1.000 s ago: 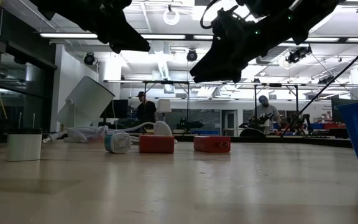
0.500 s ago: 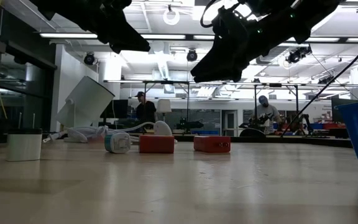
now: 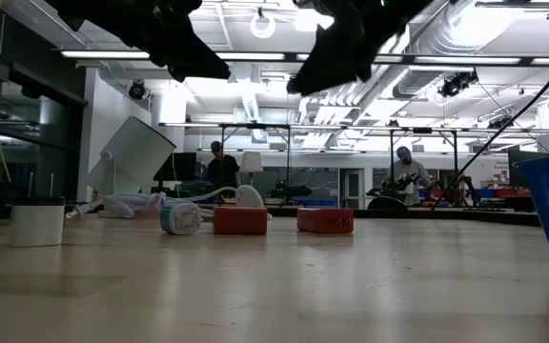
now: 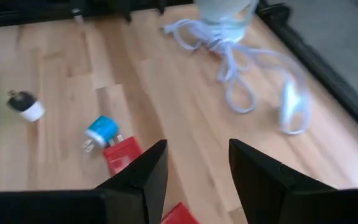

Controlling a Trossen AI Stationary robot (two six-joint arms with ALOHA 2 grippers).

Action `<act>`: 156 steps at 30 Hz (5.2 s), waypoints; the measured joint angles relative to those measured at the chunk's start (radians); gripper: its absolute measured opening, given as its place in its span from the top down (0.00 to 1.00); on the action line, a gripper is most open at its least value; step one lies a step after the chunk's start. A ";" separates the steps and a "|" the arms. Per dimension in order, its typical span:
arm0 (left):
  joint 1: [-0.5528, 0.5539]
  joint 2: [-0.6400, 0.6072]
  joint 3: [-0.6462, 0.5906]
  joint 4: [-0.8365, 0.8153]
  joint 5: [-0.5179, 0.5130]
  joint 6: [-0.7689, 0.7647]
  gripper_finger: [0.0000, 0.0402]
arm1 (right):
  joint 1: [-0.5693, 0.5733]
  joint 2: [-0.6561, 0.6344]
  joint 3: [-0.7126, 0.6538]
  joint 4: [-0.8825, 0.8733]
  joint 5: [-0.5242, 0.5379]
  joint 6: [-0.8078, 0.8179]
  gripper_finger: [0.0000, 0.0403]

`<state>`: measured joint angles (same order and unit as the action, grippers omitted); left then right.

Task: Pick & Place Office items
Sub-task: Put the right red charger adapter into the blue bin

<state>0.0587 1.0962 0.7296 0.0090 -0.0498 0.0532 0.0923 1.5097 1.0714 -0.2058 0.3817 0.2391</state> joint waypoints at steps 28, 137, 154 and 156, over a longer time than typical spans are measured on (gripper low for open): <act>0.000 0.000 0.000 0.000 0.000 0.000 0.76 | 0.043 0.114 0.281 -0.405 0.112 0.327 0.61; 0.000 0.000 0.000 0.053 0.000 0.000 0.76 | -0.041 0.594 0.643 -0.929 -0.241 1.075 0.10; 0.000 0.000 0.000 0.060 0.000 0.000 0.76 | -0.054 0.593 0.515 -0.787 -0.261 1.071 0.10; 0.000 0.000 0.000 0.060 0.000 0.000 0.76 | -0.054 0.593 0.515 -0.773 -0.258 1.068 0.10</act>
<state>0.0587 1.0966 0.7292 0.0690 -0.0500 0.0532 0.0379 2.1029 1.5864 -0.9790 0.1234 1.3071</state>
